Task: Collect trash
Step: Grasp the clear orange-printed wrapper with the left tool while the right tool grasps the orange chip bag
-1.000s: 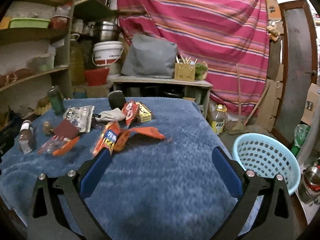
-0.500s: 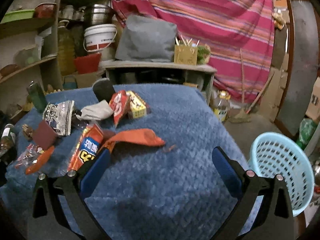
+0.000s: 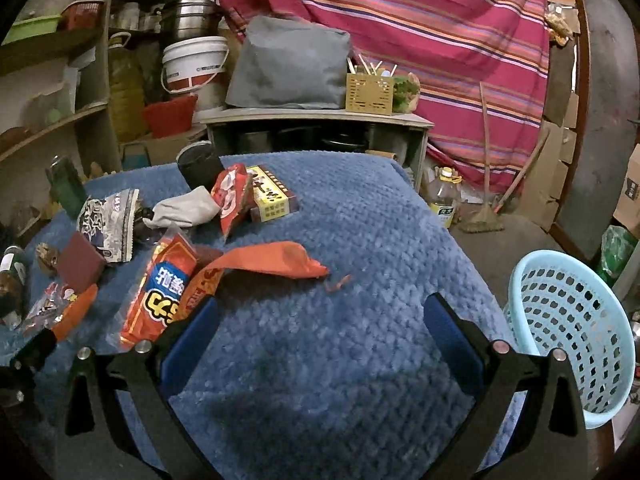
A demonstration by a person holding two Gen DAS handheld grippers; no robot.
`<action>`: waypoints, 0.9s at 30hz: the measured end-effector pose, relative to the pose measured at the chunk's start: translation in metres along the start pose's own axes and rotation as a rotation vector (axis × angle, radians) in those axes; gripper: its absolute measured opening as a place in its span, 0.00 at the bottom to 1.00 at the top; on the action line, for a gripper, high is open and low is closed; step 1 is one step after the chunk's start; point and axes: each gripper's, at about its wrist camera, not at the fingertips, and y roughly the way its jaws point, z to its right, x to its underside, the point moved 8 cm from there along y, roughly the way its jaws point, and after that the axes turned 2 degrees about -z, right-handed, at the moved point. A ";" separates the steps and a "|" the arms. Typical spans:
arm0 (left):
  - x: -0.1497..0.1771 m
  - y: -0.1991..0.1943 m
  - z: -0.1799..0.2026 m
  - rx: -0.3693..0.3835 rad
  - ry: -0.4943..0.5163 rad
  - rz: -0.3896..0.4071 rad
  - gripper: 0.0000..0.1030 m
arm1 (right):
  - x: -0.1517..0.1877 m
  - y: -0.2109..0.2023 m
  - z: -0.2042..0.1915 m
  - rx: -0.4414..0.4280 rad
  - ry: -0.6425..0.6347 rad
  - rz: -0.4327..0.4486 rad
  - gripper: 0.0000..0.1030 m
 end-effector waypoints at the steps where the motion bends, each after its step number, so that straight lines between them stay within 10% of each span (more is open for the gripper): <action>1: 0.001 0.000 0.000 -0.002 0.004 -0.003 0.95 | 0.000 0.000 0.000 0.001 -0.002 0.000 0.96; 16: -0.003 0.013 -0.017 0.044 -0.053 -0.049 0.48 | -0.004 -0.011 -0.020 -0.022 -0.043 0.013 0.96; 27: 0.000 0.004 -0.037 0.018 -0.076 -0.035 0.41 | -0.005 -0.016 -0.062 -0.062 -0.123 0.026 0.96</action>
